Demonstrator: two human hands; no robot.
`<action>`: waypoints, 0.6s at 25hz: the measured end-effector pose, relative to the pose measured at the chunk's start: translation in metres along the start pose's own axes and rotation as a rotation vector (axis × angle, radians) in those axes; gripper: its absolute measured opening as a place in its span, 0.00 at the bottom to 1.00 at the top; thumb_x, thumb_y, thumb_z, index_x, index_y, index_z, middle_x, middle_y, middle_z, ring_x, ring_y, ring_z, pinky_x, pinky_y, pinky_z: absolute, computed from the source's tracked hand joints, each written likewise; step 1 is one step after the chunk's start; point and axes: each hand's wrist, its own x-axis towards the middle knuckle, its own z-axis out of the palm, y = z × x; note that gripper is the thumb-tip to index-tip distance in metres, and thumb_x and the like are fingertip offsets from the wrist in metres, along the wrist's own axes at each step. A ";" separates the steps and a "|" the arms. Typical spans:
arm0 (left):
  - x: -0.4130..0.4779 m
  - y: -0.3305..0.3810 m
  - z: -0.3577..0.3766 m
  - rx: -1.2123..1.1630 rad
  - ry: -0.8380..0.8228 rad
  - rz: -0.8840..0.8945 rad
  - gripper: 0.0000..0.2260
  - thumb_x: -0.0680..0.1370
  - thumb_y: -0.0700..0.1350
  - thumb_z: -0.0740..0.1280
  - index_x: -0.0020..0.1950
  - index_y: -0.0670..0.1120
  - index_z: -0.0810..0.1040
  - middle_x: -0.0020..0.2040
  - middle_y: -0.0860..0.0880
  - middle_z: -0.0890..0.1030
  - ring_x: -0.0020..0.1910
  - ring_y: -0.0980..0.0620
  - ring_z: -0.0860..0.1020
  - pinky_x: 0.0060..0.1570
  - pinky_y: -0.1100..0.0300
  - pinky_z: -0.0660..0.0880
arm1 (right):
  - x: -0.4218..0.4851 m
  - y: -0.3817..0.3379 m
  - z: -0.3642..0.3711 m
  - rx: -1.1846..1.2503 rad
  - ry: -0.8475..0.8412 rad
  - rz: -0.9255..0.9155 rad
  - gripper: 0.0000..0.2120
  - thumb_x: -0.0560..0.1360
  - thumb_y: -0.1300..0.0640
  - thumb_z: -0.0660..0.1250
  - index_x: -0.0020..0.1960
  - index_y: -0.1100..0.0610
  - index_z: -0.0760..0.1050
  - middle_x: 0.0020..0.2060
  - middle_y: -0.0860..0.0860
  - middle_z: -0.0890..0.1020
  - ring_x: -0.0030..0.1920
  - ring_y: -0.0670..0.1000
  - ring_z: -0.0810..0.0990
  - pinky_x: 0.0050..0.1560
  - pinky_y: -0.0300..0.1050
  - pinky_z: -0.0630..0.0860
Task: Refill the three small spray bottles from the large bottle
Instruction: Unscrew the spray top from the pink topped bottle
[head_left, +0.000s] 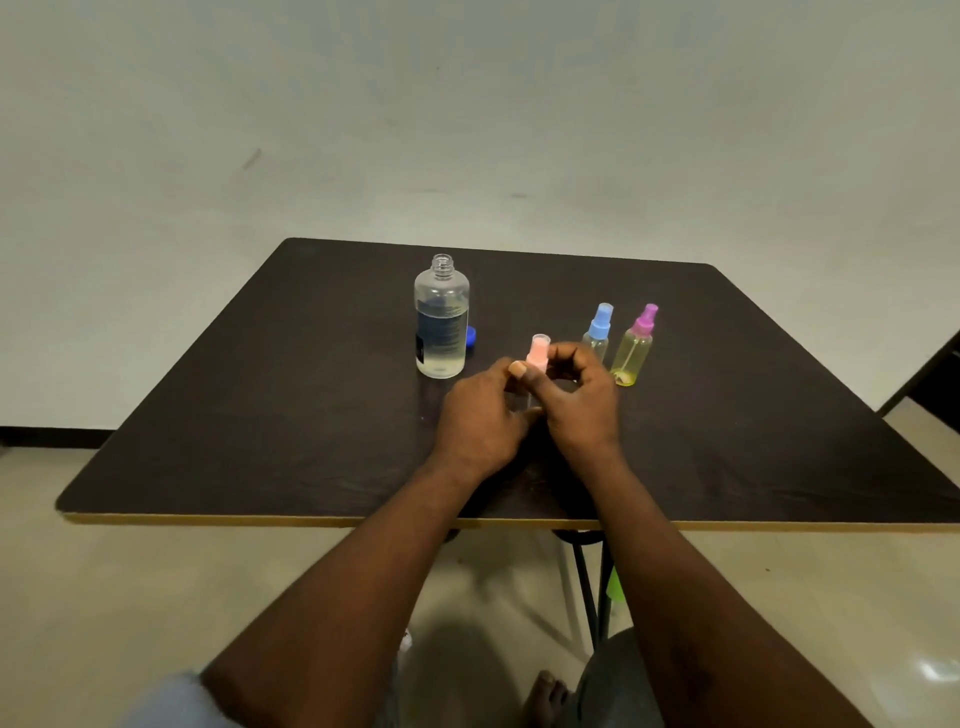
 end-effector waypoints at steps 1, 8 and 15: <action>0.000 0.001 0.000 0.021 0.020 0.011 0.16 0.74 0.52 0.77 0.60 0.54 0.79 0.46 0.54 0.84 0.44 0.56 0.82 0.47 0.54 0.81 | 0.001 0.002 0.001 0.010 -0.006 -0.008 0.11 0.73 0.52 0.80 0.51 0.52 0.81 0.45 0.46 0.86 0.49 0.44 0.84 0.51 0.34 0.78; 0.000 -0.001 0.001 -0.008 0.002 0.049 0.21 0.74 0.52 0.77 0.66 0.55 0.78 0.47 0.56 0.85 0.44 0.58 0.82 0.49 0.54 0.82 | 0.002 0.008 -0.002 0.215 -0.116 0.033 0.08 0.80 0.57 0.71 0.59 0.54 0.84 0.52 0.48 0.88 0.54 0.49 0.87 0.49 0.41 0.82; 0.002 -0.003 0.002 0.029 0.023 0.041 0.21 0.73 0.55 0.77 0.64 0.53 0.79 0.47 0.54 0.85 0.45 0.54 0.82 0.48 0.50 0.82 | 0.004 0.011 -0.004 0.219 -0.098 0.074 0.11 0.76 0.58 0.76 0.58 0.56 0.80 0.54 0.54 0.87 0.57 0.55 0.86 0.50 0.47 0.82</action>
